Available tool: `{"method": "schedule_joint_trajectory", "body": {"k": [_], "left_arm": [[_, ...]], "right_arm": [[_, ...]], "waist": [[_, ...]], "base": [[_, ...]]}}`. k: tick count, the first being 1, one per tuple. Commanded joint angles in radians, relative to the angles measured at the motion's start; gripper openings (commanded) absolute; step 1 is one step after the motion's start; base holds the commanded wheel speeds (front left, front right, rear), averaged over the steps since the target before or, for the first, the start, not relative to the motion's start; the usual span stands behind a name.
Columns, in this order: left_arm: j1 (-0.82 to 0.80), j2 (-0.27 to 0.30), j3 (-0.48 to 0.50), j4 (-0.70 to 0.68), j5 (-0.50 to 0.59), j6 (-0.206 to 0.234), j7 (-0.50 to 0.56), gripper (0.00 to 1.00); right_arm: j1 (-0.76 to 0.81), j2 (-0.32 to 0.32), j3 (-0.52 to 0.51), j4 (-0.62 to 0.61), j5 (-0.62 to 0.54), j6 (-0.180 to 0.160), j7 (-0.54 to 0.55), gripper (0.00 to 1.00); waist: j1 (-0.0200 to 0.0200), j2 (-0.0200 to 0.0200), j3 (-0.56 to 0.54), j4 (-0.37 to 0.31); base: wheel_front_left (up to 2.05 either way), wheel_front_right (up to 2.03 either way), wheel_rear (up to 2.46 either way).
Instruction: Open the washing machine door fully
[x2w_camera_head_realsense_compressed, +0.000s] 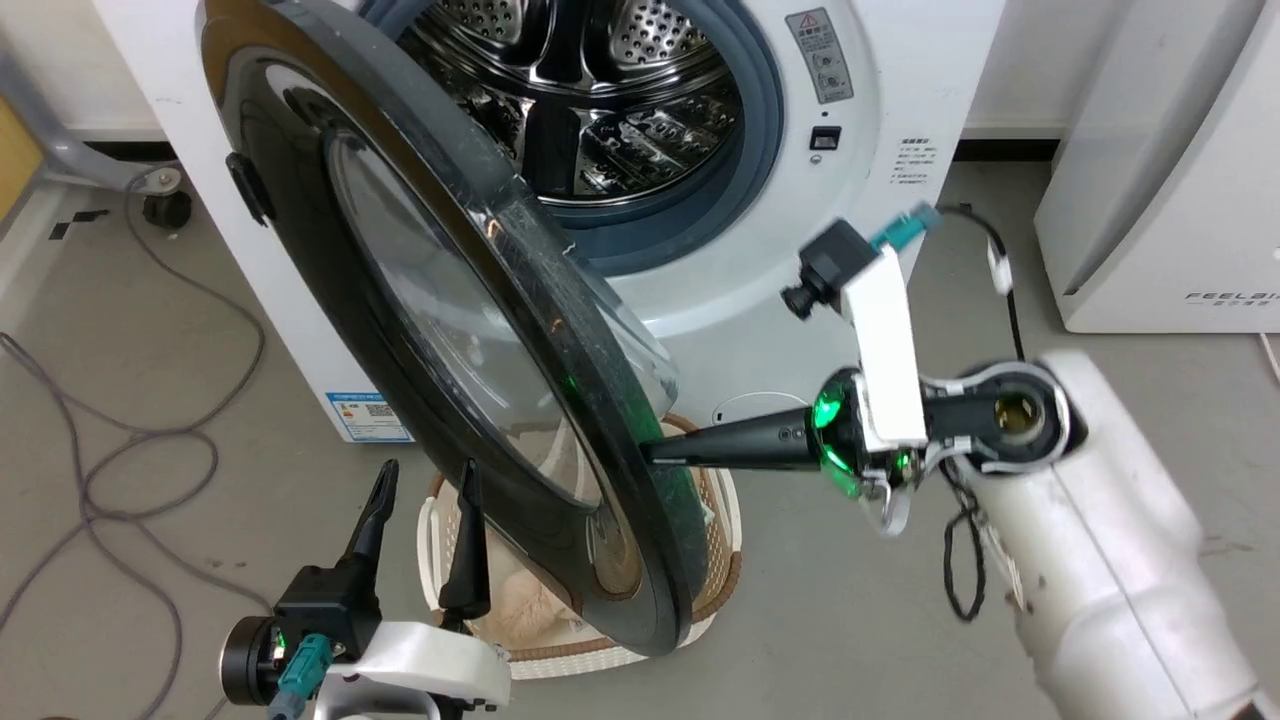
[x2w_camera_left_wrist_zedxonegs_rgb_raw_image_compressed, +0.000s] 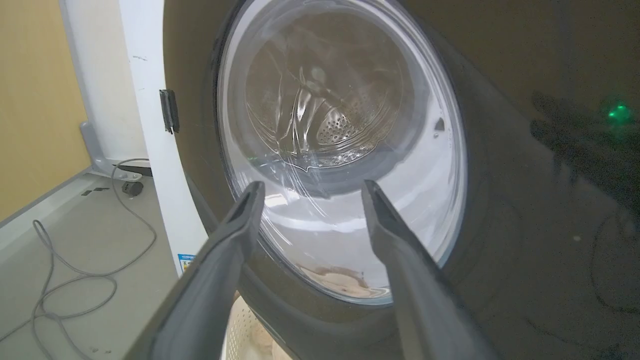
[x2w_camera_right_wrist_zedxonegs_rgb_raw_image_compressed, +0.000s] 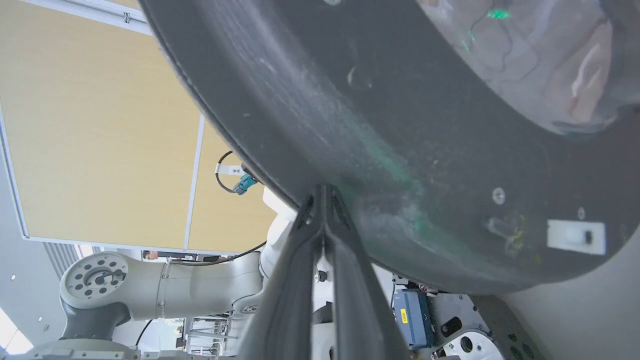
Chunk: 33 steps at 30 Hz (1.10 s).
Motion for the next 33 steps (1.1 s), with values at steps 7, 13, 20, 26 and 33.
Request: {"method": "schedule_joint_trajectory", "body": {"k": [7,13,20,26,33], "left_arm": [[0.017,0.002,-0.005,0.006,-0.002,0.002,-0.005,1.00],[0.025,0.002,-0.002,0.018,0.001,0.000,-0.005,1.00],[0.036,0.002,0.013,0.032,0.020,-0.001,-0.005,1.00],[0.040,0.002,0.032,0.037,0.040,0.000,-0.005,1.00],[0.044,0.002,0.059,0.037,0.043,0.007,-0.005,1.00]], "right_arm": [[0.149,0.006,-0.106,-0.121,0.002,0.001,-0.260,0.25],[0.332,0.004,-0.216,-0.230,-0.084,0.001,-0.535,1.00],[0.541,0.004,-0.312,-0.257,-0.253,0.001,-0.873,1.00],[0.661,0.002,-0.358,-0.266,-0.489,0.001,-1.164,1.00],[0.738,-0.013,-0.406,-0.326,-0.864,0.001,-1.423,1.00]], "waist": [[0.0001,0.0000,-0.010,-0.015],[0.0001,0.0000,-0.025,-0.030],[0.0001,0.0000,-0.040,-0.050],[0.0001,0.0000,-0.042,-0.061],[0.0001,0.0000,-0.045,-0.071]], "base": [[0.00,0.00,0.00],[0.00,0.00,0.00],[0.00,0.00,0.00],[0.00,0.00,0.00],[0.00,0.00,0.00]]}}
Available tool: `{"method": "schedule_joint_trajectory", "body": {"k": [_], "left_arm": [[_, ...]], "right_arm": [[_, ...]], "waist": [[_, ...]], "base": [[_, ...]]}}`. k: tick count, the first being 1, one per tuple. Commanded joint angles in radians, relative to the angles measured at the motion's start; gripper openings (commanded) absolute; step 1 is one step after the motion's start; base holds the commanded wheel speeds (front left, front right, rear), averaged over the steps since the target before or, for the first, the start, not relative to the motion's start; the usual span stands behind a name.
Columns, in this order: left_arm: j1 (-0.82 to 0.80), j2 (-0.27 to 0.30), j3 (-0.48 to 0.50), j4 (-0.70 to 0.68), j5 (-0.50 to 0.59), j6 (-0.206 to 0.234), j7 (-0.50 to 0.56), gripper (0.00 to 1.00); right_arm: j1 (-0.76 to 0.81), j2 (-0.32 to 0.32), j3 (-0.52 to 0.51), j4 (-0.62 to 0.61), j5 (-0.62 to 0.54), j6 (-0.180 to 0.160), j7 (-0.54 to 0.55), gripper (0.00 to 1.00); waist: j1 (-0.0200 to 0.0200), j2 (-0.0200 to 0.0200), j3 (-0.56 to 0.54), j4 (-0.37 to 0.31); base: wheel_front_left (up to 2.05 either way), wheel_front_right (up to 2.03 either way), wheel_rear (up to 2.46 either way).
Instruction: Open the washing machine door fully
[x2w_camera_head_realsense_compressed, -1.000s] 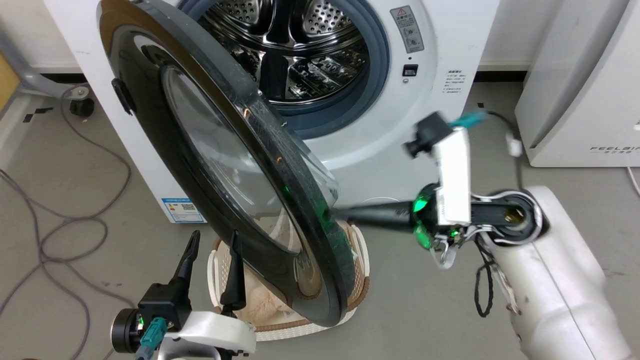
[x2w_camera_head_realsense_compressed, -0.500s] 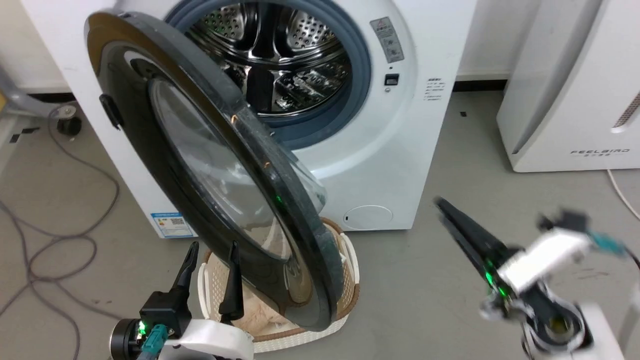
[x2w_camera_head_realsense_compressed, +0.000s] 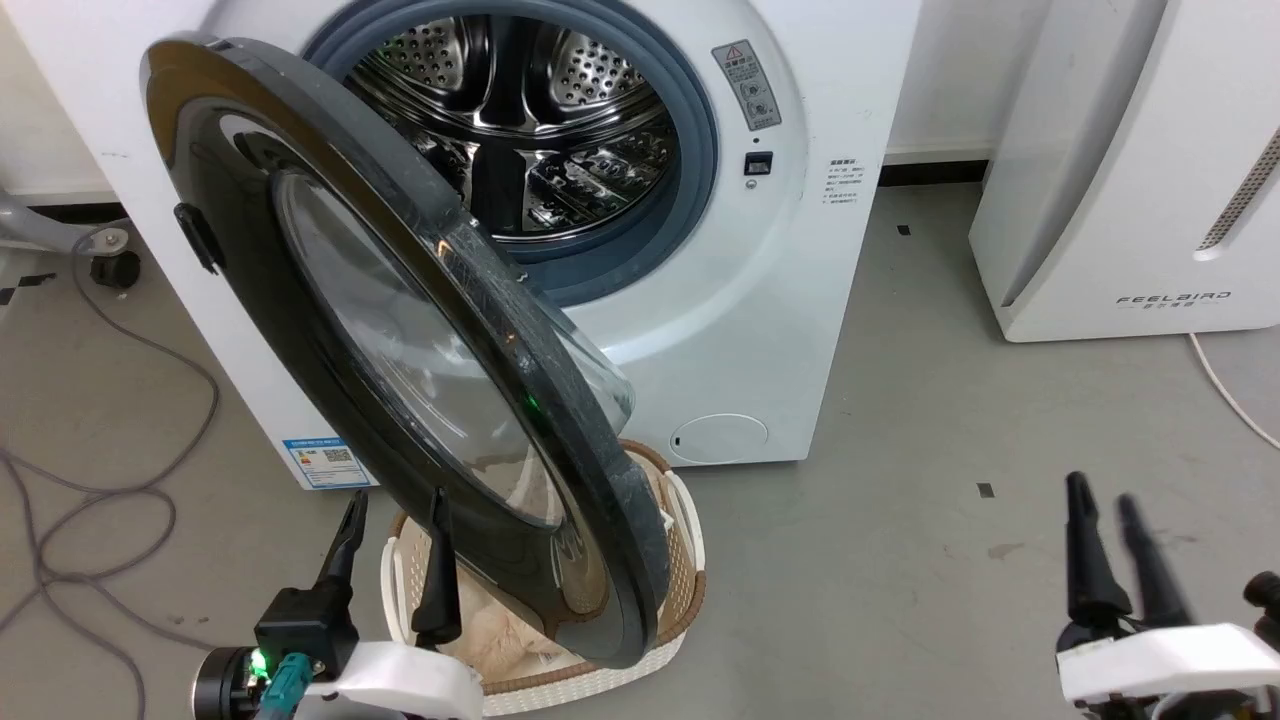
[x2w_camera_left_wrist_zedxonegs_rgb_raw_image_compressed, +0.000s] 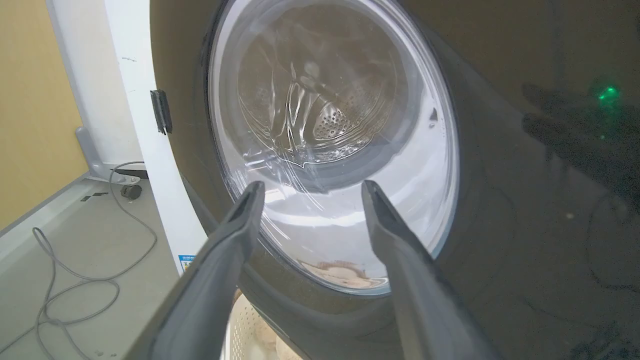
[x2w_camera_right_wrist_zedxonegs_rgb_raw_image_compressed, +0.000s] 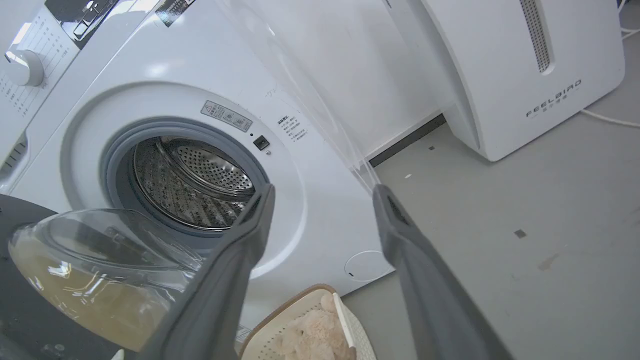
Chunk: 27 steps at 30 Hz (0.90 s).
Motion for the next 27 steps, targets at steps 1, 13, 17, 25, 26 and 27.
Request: {"method": "schedule_joint_trajectory", "body": {"k": [1,13,17,25,26,27], "left_arm": [[0.017,0.002,0.009,0.000,0.008,0.005,-0.005,1.00],[0.014,0.002,0.015,0.006,0.013,0.007,-0.005,1.00],[0.013,0.002,0.009,0.010,0.019,0.007,-0.005,1.00],[0.015,0.002,-0.001,0.029,0.040,0.001,-0.005,1.00],[0.015,0.003,-0.004,0.033,0.044,-0.002,-0.005,1.00],[0.013,0.003,-0.006,0.037,0.045,-0.006,-0.005,0.71]], "right_arm": [[0.024,-0.009,-0.010,-0.034,-0.122,0.001,-0.043,1.00],[0.107,0.010,0.056,-0.260,-0.664,0.001,-0.015,1.00],[0.121,0.012,0.060,-0.242,-0.694,0.001,0.006,1.00],[0.107,0.012,0.053,-0.180,-0.677,0.001,-0.002,1.00],[0.104,0.012,0.053,-0.175,-0.677,0.001,-0.002,1.00],[0.101,0.012,0.052,-0.171,-0.678,0.001,-0.003,1.00]], "waist": [[0.0000,0.0000,-0.001,-0.002],[0.0000,0.0000,-0.003,0.008],[0.0000,0.0000,0.001,0.014],[0.0000,0.0000,0.006,0.020],[0.0000,0.0000,0.007,0.020],[0.0000,0.0000,0.008,0.021]], "base": [[0.00,0.00,0.00],[0.00,0.00,0.00],[0.00,0.00,0.00],[0.00,0.00,0.00],[0.00,0.00,0.00],[0.00,0.00,0.00]]}}
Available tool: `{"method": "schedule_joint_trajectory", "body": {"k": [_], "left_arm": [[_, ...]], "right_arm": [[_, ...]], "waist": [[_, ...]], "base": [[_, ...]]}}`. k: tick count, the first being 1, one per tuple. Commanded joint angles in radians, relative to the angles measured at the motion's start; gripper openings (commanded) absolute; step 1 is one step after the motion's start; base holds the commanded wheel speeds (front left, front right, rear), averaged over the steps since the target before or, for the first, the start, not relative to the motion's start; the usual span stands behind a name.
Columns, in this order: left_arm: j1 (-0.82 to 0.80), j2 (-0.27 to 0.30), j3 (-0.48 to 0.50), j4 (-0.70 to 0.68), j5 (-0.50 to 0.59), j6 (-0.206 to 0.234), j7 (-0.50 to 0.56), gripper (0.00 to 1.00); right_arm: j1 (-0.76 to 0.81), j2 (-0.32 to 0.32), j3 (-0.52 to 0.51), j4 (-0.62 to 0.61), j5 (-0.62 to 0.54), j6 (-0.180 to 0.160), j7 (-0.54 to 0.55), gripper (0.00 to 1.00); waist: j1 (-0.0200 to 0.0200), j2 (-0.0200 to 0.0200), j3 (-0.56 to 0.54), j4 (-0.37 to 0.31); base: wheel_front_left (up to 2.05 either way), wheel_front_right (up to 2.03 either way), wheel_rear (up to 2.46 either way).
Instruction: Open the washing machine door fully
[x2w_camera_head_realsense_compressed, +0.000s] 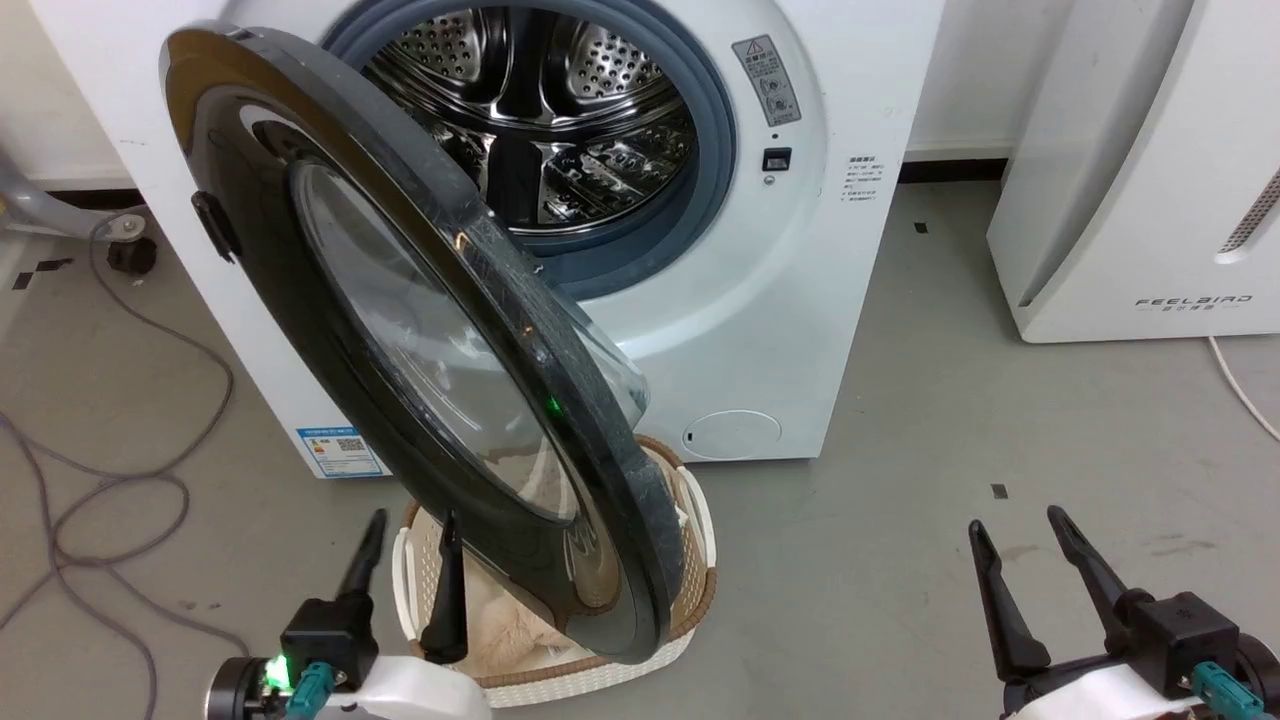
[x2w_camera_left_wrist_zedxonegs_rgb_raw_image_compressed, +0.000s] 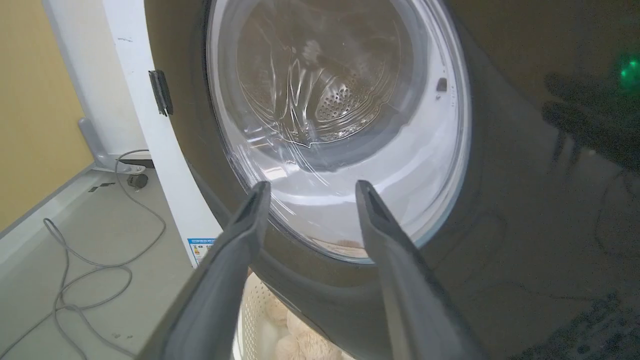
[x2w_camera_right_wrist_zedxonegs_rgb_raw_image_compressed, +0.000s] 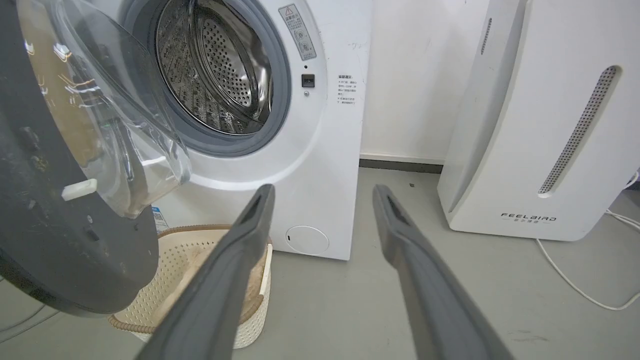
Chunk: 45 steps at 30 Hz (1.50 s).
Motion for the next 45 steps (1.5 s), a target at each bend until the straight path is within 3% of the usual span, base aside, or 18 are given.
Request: {"method": "schedule_joint_trajectory", "body": {"k": [1,2,17,34,39,45], "left_arm": [[0.002,0.003,-0.001,0.003,0.005,-0.006,-0.005,0.29],[0.000,0.003,-0.002,0.005,0.007,-0.008,-0.005,0.00],[-0.008,0.002,-0.009,-0.052,0.002,-0.027,-0.005,0.00],[-0.176,0.002,-0.036,-0.517,0.041,-0.011,-0.005,0.00],[-0.244,0.002,-0.094,-0.605,0.036,-0.010,-0.005,0.00],[-0.261,0.001,-0.249,-0.631,-0.003,-0.025,0.036,0.00]], "right_arm": [[-0.007,0.003,-0.003,0.006,0.007,-0.001,-0.009,1.00],[-0.009,0.003,-0.003,0.009,0.007,-0.001,-0.009,1.00],[-0.011,0.003,-0.002,0.031,0.023,-0.001,-0.005,1.00],[-0.008,0.004,-0.004,0.034,0.031,-0.001,-0.001,1.00],[-0.005,0.004,-0.002,0.035,0.032,-0.001,0.003,1.00],[-0.001,0.004,0.000,0.030,0.031,-0.001,0.008,1.00]], "waist": [[0.0000,-0.0001,0.001,0.001],[0.0000,-0.0001,0.002,0.001],[0.0000,-0.0001,-0.014,0.006],[0.0000,-0.0001,-0.013,0.010],[0.0000,-0.0001,-0.019,0.006],[0.0000,-0.0001,-0.019,-0.005]], "base": [[0.00,0.00,0.00],[0.00,0.00,0.00],[0.00,0.00,0.00],[0.00,0.00,0.00],[0.00,0.00,0.00],[0.00,0.00,0.00]]}}
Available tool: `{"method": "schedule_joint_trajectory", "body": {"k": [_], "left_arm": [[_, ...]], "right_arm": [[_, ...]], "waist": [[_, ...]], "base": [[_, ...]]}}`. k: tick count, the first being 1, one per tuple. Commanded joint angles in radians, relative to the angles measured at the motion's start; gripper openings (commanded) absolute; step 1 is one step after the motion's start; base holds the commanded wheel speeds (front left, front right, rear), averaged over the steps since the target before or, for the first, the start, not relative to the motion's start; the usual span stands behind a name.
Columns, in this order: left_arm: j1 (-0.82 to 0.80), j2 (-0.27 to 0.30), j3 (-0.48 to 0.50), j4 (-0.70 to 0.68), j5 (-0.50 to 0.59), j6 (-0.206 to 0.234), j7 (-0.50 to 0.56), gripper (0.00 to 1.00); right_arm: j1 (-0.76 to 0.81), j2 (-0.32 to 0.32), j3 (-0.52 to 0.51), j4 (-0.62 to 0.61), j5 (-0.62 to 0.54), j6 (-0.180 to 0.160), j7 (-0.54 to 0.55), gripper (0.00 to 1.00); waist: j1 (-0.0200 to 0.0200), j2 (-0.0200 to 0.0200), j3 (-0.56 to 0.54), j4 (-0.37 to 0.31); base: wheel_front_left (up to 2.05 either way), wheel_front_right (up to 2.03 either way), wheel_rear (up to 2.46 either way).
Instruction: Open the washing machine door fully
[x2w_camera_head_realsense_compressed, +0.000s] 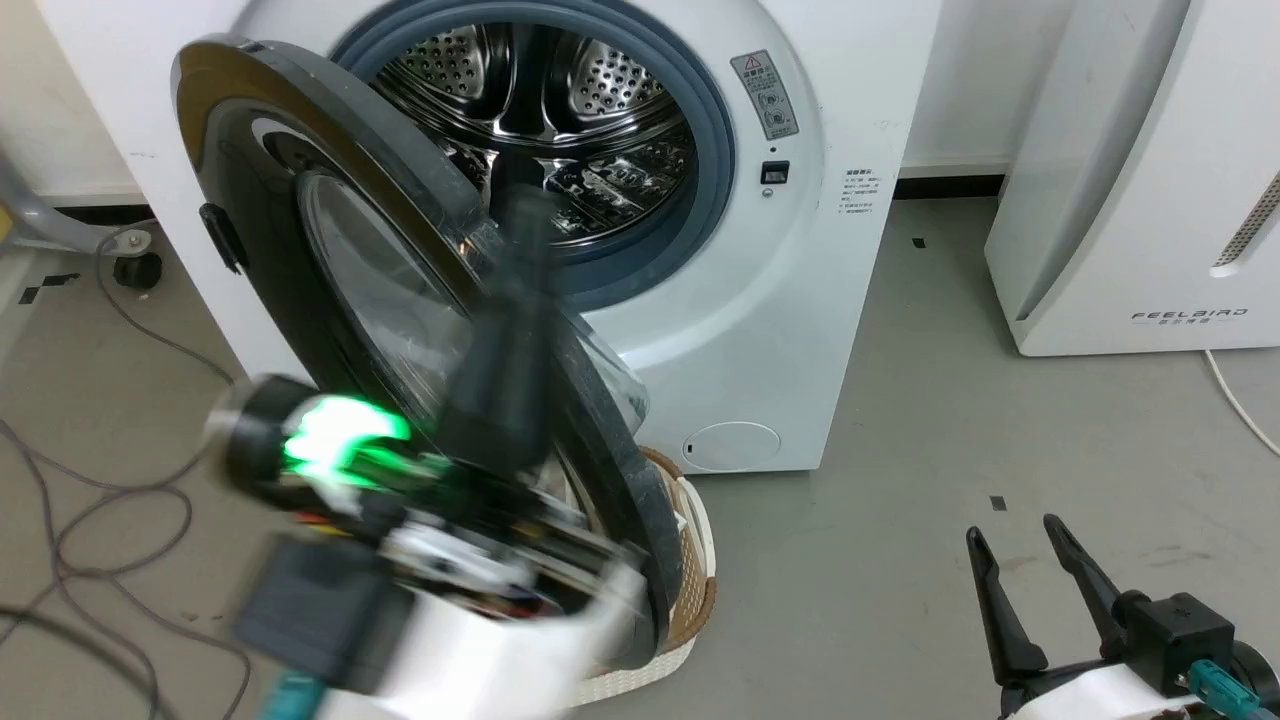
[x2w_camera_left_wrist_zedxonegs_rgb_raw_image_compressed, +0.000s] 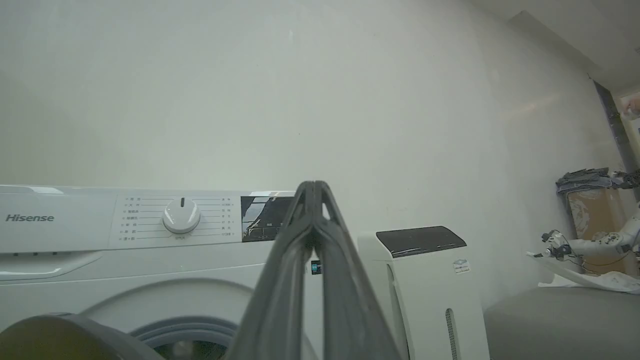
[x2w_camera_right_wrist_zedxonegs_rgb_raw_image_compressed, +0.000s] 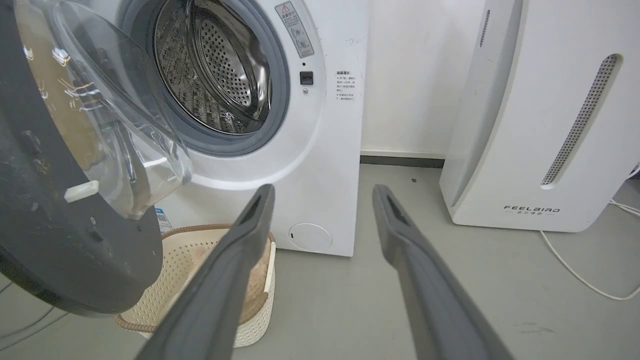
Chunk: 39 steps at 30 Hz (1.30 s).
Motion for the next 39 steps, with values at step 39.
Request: {"method": "schedule_joint_trajectory", "body": {"k": [39], "left_arm": [[-0.027,0.002,-0.360,0.638,-0.291,0.153,0.118,0.00]], "right_arm": [[-0.023,0.004,0.013,0.043,0.016,-0.001,-0.002,1.00]], "waist": [[0.0000,0.0000,0.054,0.003]], "base": [[0.00,0.00,0.00]]}}
